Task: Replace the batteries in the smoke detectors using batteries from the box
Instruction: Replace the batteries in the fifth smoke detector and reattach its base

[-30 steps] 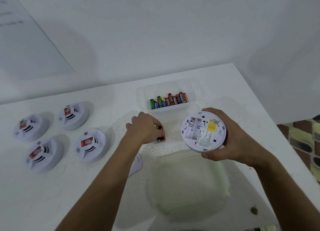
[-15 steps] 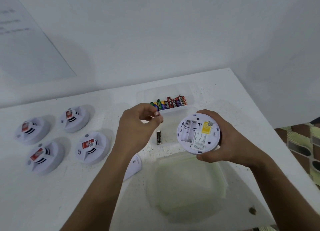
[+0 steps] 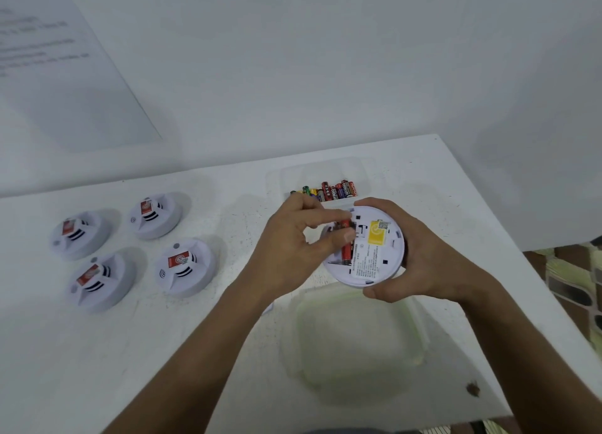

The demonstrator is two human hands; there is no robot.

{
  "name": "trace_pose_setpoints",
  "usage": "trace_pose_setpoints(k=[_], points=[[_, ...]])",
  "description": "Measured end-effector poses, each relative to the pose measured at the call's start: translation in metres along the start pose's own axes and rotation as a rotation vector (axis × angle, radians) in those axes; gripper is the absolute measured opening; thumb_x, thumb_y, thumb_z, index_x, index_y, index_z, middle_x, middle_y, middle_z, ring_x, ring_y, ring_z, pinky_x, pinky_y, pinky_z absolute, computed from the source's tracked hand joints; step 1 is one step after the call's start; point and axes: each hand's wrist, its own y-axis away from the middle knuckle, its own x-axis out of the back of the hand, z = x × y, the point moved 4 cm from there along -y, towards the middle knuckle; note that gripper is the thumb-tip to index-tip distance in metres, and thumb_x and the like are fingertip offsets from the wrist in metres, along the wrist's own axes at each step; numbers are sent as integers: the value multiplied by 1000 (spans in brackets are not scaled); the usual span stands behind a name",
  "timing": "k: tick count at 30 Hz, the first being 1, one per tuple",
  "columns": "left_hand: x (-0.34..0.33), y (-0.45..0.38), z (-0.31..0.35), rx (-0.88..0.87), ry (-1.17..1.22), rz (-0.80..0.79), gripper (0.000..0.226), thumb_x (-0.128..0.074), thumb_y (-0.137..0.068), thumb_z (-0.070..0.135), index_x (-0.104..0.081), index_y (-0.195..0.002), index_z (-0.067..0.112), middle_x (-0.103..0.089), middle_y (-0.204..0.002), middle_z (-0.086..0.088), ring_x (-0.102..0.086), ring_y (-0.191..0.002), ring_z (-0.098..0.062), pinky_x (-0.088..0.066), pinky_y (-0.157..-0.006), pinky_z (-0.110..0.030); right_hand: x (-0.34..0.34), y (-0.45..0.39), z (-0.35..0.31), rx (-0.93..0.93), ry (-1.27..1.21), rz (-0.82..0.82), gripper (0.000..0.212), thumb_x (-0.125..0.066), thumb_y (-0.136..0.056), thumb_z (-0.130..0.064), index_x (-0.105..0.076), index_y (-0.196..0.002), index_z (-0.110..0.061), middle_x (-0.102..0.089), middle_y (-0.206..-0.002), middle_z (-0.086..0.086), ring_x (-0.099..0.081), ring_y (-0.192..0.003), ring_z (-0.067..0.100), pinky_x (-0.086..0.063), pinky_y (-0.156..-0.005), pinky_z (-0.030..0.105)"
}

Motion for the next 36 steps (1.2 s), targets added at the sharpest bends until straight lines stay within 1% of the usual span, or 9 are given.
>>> trace_pose_setpoints(k=[3, 7, 12, 17, 19, 25, 29, 32, 36], points=[[-1, 9, -2, 40, 94, -148, 52, -81, -63, 54, -65, -112, 49, -54, -111, 18, -56, -105, -1, -48, -78, -16, 0, 1, -1, 5, 22, 1, 98, -88, -53, -6, -43, -139, -19, -57, -126, -2, -59, -118, 21, -57, -88, 31], [1, 16, -4, 33, 80, -301, 88, -91, -46, 42, -57, -127, 46, -53, -121, 17, -58, -106, -7, -56, -85, -29, -2, 2, 0, 24, 52, -8, 96, -88, -54, -12, -43, -138, -22, -55, -130, -6, -55, -123, 21, -53, -95, 28], [3, 17, -2, 59, 154, -309, 81, -92, -48, 23, -61, -121, 40, -52, -117, 16, -58, -99, 1, -55, -77, -18, -5, 2, -1, 21, 58, -17, 95, -86, -55, -27, -42, -138, -20, -55, -129, -13, -55, -124, 19, -51, -94, 21], [2, 18, -5, 14, 39, -330, 79, -83, -53, 46, -58, -127, 42, -46, -120, 21, -56, -106, -5, -56, -86, -29, -4, 0, -4, 26, 60, -20, 90, -83, -54, -29, -45, -135, -23, -55, -126, -13, -56, -121, 20, -54, -93, 25], [-1, 17, -6, 7, 5, -346, 78, -80, -56, 50, -58, -130, 39, -42, -121, 23, -56, -105, -5, -55, -87, -26, -2, 1, -1, 21, 55, -17, 89, -83, -54, -27, -46, -135, -24, -56, -127, -11, -57, -120, 21, -55, -93, 28], [-9, 16, -14, -73, 57, -306, 61, -83, -67, 35, -60, -123, 42, -44, -126, 15, -52, -107, 1, -52, -84, -15, 3, 0, 1, -6, 2, -11, 96, -84, -51, -22, -44, -139, -18, -57, -127, -8, -56, -122, 23, -56, -88, 30], [8, 3, -28, 10, 215, -106, 29, -77, -74, 48, -70, -103, 47, -57, -115, 14, -62, -96, -4, -55, -79, -25, 7, -1, 5, -29, 26, -18, 95, -86, -52, -15, -45, -138, -22, -57, -127, -9, -56, -123, 20, -57, -89, 30], [27, -9, -52, 104, -94, 91, 11, -71, -82, 42, -71, -93, 42, -56, -114, 11, -56, -98, -1, -46, -81, -20, 16, 4, 9, -53, 39, 14, 95, -86, -50, -20, -46, -136, -24, -57, -125, -14, -56, -122, 13, -54, -86, 22], [18, -18, -77, 319, -399, -171, 28, -70, -85, 38, -70, -113, 31, -44, -135, -1, -44, -125, -12, -29, -93, -20, 21, 7, 14, -92, 60, 17, 95, -86, -49, -26, -45, -135, -28, -56, -125, -15, -56, -120, 10, -54, -85, 20]])
